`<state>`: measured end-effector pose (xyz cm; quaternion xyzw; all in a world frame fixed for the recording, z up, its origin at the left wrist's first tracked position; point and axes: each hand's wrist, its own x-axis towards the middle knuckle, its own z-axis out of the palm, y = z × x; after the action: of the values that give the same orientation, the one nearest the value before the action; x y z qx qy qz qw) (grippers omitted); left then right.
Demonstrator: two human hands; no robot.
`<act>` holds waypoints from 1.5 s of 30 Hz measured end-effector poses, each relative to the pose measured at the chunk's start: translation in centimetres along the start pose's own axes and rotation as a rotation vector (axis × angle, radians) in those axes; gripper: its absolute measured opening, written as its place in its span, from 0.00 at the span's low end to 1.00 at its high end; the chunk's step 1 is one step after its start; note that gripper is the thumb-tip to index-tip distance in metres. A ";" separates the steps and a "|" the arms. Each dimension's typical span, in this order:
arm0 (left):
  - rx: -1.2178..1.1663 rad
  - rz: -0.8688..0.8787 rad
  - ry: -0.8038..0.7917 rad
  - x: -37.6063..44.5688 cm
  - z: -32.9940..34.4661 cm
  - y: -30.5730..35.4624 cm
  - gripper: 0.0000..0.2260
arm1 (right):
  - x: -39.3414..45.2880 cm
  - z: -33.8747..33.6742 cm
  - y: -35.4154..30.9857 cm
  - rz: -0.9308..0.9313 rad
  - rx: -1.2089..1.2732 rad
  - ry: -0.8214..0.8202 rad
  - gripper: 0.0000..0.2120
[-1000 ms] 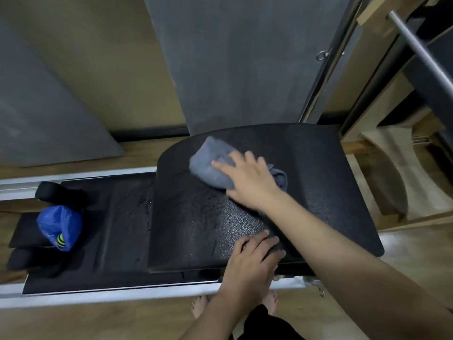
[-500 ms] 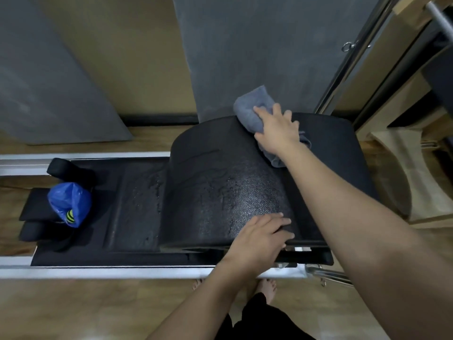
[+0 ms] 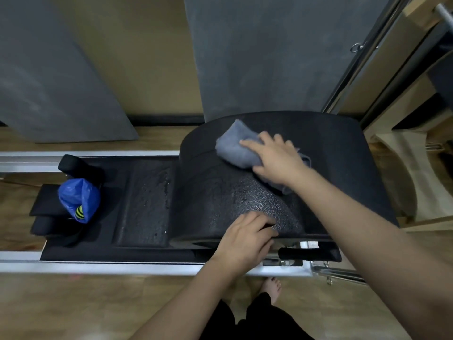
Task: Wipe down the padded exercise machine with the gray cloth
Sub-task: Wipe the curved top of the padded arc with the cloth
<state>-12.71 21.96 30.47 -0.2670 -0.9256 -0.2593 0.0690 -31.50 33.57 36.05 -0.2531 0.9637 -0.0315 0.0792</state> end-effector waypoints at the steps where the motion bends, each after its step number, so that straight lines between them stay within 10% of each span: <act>1: 0.009 -0.011 0.005 -0.5 -0.1 0.0 0.07 | 1.2 -0.2 0.7 0.060 0.019 0.018 0.34; 6: 0.113 -0.185 0.128 -2.5 -1.1 -0.2 0.09 | 4.7 -0.9 2.4 0.295 0.094 0.045 0.32; 12: 0.181 -0.461 0.121 -4.0 -2.2 -2.3 0.20 | -1.5 0.7 -1.7 0.027 -0.040 0.028 0.36; 19: 0.194 -0.450 0.116 -4.4 -1.8 -3.4 0.20 | -7.7 1.3 -3.7 -0.245 0.018 -0.118 0.37; 30: 0.169 -0.457 0.150 -4.6 -1.6 -3.3 0.19 | 3.3 -0.3 2.3 0.286 0.073 0.080 0.34; 45: 0.156 -0.409 0.215 -5.1 -0.8 -4.2 0.20 | -11.2 3.8 -6.2 -0.034 -0.028 0.128 0.38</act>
<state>-10.60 16.13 27.89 -0.0390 -0.9650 -0.2225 0.1336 -18.23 33.63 34.43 -0.2681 0.9626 -0.0352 0.0134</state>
